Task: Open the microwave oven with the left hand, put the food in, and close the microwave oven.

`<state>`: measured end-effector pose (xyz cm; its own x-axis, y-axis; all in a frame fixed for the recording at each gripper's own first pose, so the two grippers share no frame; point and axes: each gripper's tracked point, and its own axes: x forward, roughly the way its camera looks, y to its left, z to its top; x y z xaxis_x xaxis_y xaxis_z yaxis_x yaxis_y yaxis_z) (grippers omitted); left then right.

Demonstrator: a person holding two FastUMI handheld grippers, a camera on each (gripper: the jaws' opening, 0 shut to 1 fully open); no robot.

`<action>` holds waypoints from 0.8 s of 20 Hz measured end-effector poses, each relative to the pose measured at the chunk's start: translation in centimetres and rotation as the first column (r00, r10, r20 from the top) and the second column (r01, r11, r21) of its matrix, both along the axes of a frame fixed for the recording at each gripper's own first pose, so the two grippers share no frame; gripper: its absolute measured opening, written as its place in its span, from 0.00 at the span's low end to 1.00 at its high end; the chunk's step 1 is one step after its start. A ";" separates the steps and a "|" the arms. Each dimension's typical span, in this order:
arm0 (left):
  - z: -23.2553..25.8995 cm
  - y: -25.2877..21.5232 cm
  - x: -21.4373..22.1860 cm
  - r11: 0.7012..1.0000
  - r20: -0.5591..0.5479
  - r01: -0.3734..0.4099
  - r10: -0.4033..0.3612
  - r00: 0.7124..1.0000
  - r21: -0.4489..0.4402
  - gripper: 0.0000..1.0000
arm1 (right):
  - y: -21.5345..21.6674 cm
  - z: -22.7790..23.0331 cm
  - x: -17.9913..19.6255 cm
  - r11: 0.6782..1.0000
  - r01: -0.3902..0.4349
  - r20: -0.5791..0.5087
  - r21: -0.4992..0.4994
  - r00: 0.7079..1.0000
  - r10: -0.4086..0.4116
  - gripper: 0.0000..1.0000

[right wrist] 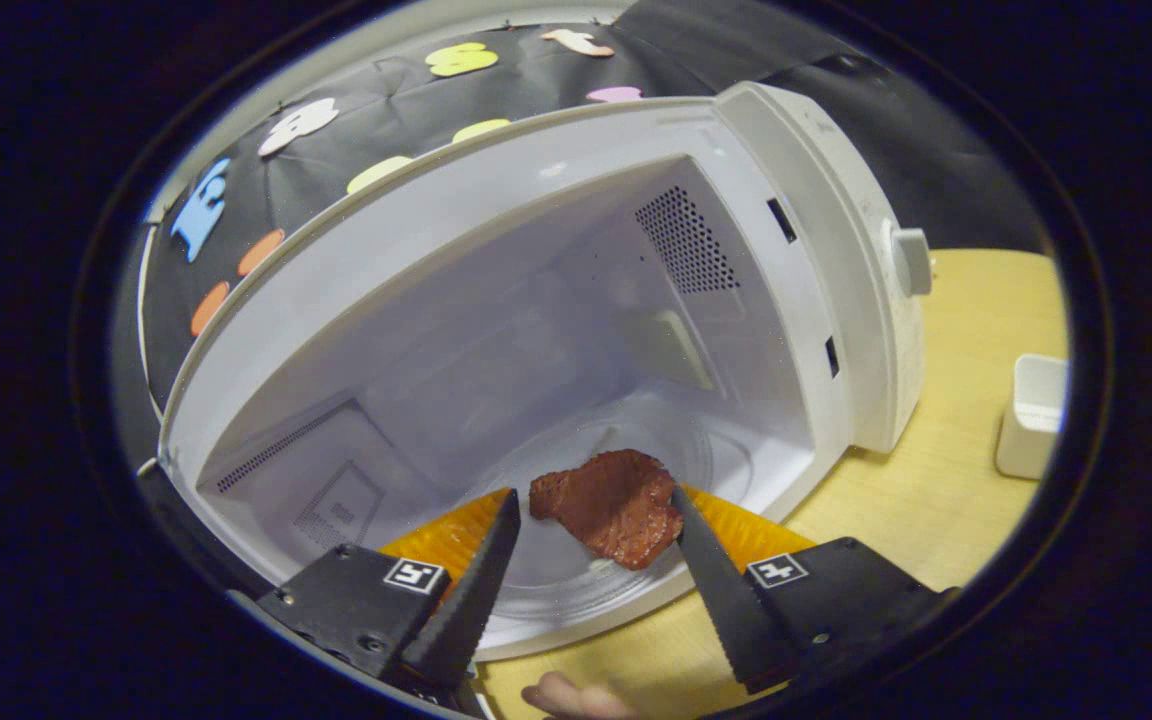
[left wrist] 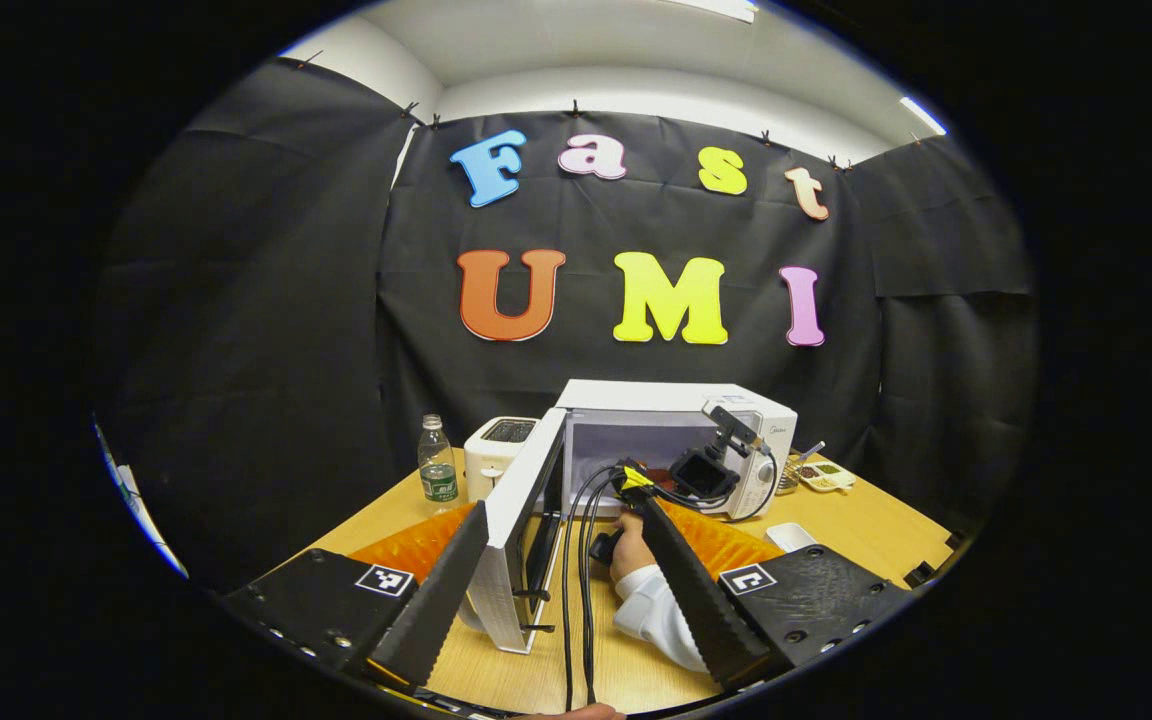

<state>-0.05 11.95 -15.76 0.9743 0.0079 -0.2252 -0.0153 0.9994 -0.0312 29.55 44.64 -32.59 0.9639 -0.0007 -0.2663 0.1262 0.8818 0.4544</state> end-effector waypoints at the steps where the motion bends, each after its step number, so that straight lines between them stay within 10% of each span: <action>1: 0.0 0.3 -0.3 1.000 -0.006 -0.007 0.007 1.000 0.005 0.95 | -0.1 0.2 0.1 1.000 -0.002 -0.005 -0.014 1.000 0.002 0.84; 2: -0.1 0.7 -0.6 1.000 -0.006 -0.014 0.014 1.000 0.007 0.95 | -0.2 -0.2 -0.1 0.999 -0.009 -0.025 -0.031 1.000 0.008 0.98; 9: 1.0 1.6 -2.3 1.000 0.026 -0.028 0.028 0.999 -0.001 0.95 | 1.0 1.2 -0.1 0.936 -0.170 -0.036 -0.308 0.985 0.167 0.99; 16: 1.5 4.1 -3.1 0.998 0.044 -0.064 0.063 0.997 0.015 0.95 | -2.0 7.2 -4.8 0.911 -0.228 0.036 -0.344 0.966 0.255 0.90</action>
<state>-3.12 16.10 -14.28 0.9804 0.0737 -0.1825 -0.0781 0.9968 -0.0168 24.78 42.61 -25.38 0.9636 0.1590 -0.2149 -0.1337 0.9828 0.1274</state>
